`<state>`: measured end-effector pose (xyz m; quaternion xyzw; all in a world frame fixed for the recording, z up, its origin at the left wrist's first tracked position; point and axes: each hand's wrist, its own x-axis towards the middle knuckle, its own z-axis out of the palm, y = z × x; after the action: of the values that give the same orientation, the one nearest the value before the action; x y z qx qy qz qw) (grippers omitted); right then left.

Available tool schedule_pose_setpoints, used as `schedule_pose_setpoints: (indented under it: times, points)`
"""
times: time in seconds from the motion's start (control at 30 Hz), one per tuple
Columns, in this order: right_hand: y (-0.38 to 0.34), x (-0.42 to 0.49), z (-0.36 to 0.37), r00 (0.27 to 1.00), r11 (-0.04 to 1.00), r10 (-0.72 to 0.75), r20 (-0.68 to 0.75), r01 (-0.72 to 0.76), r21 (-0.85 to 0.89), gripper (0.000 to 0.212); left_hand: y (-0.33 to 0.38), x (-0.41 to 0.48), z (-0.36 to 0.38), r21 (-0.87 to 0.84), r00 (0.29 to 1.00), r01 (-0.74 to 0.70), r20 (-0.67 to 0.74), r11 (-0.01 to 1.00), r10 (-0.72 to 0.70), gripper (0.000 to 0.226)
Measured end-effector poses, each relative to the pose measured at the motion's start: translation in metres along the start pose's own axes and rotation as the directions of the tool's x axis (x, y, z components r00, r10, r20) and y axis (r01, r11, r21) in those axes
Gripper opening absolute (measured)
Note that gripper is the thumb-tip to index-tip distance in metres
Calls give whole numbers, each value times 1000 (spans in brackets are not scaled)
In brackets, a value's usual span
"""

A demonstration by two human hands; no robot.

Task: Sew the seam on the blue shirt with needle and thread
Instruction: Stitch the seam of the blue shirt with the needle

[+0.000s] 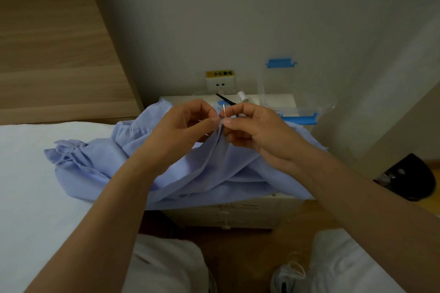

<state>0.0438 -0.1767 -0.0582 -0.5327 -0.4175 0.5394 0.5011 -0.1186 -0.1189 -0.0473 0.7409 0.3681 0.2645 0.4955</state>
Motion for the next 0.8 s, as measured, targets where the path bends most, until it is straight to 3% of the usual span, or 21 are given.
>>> schedule_pose_setpoints:
  times: [0.17, 0.6, 0.67, 0.8]
  points:
    - [-2, 3, -3, 996, 970, 88, -18, -81, 231, 13, 1, -2, -2, -18, 998, -28, 48, 999, 29, 9]
    - [-4, 6, -7, 996, 841, 18, -84, 30, 540, 15, 5, -3, 1, -243, 997, 75, 6, 967, -75, 23]
    - [-4, 6, -7, 996, 869, 9, -92, 38, 493, 13, 5, -3, 0, -247, 997, 70, 6, 966, -71, 23]
    - [0, 5, -7, 996, 984, -52, -68, 63, 168, 18, 4, -4, 0, -200, 998, 60, 39, 978, -53, 19]
